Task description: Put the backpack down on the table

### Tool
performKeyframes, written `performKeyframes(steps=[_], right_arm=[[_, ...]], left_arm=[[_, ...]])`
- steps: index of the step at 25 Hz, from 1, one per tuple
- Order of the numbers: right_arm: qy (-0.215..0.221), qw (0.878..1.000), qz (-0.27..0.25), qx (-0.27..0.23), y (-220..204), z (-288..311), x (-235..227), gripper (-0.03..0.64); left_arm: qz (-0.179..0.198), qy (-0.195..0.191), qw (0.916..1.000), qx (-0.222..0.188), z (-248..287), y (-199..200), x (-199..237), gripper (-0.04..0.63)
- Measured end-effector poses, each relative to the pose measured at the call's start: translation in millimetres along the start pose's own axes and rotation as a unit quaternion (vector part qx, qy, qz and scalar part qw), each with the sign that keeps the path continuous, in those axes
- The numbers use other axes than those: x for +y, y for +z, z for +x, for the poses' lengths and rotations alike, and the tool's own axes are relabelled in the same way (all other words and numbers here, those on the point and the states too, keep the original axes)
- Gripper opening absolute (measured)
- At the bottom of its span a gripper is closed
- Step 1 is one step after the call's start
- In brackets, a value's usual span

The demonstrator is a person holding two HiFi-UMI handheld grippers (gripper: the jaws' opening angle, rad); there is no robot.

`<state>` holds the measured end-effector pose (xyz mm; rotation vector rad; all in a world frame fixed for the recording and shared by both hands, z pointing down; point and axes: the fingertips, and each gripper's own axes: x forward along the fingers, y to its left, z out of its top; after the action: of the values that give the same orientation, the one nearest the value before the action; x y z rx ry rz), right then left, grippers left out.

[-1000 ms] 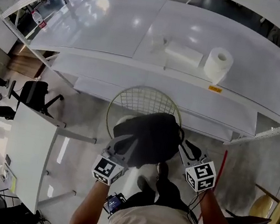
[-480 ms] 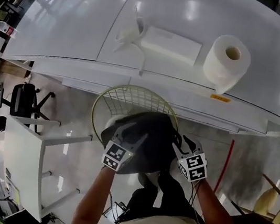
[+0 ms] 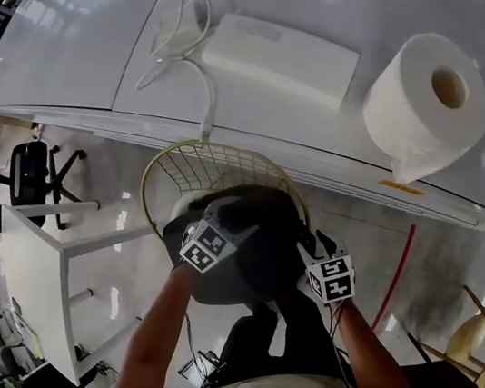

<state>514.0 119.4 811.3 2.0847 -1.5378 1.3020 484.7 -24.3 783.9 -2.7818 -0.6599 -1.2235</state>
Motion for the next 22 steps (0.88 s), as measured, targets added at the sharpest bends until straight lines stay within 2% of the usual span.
performKeyframes(steps=[6,7,9,11,12,15,19,22], right_arm=[[0.009,1.0,0.013,0.016,-14.7,24.6,-6.2,0.195],[0.008,1.0,0.009,0.02,-17.5,28.5,-6.1,0.193],[0.004,1.0,0.003,0.025,-21.4,34.4,-5.0,0.191],[-0.005,1.0,0.0,0.022,-21.4,36.6,-3.1,0.108],[-0.008,1.0,0.003,0.02,-21.0,36.6,-2.1,0.086],[-0.002,0.999,0.027,0.021,-22.8,36.0,1.9,0.067],[0.043,0.997,0.063,0.012,-21.0,32.1,11.5,0.054],[0.09,0.994,0.059,-0.024,-8.6,19.8,31.8,0.044]], left_arm=[[-0.024,-0.015,0.9991,0.033,16.3,-8.8,4.7,0.27],[-0.031,-0.009,0.9987,0.039,18.8,-10.5,7.4,0.282],[-0.04,0.005,0.9981,0.046,22.0,-13.4,12.6,0.346],[-0.045,0.003,0.9978,0.048,23.2,-15.7,13.6,0.348],[-0.048,-0.004,0.9975,0.052,24.4,-17.2,13.4,0.347],[-0.057,-0.036,0.9952,0.072,30.5,-22.7,11.2,0.345],[-0.041,-0.069,0.9907,0.11,28.3,-30.1,0.9,0.237],[-0.019,-0.06,0.9935,0.095,8.4,-22.4,-7.8,0.196]])
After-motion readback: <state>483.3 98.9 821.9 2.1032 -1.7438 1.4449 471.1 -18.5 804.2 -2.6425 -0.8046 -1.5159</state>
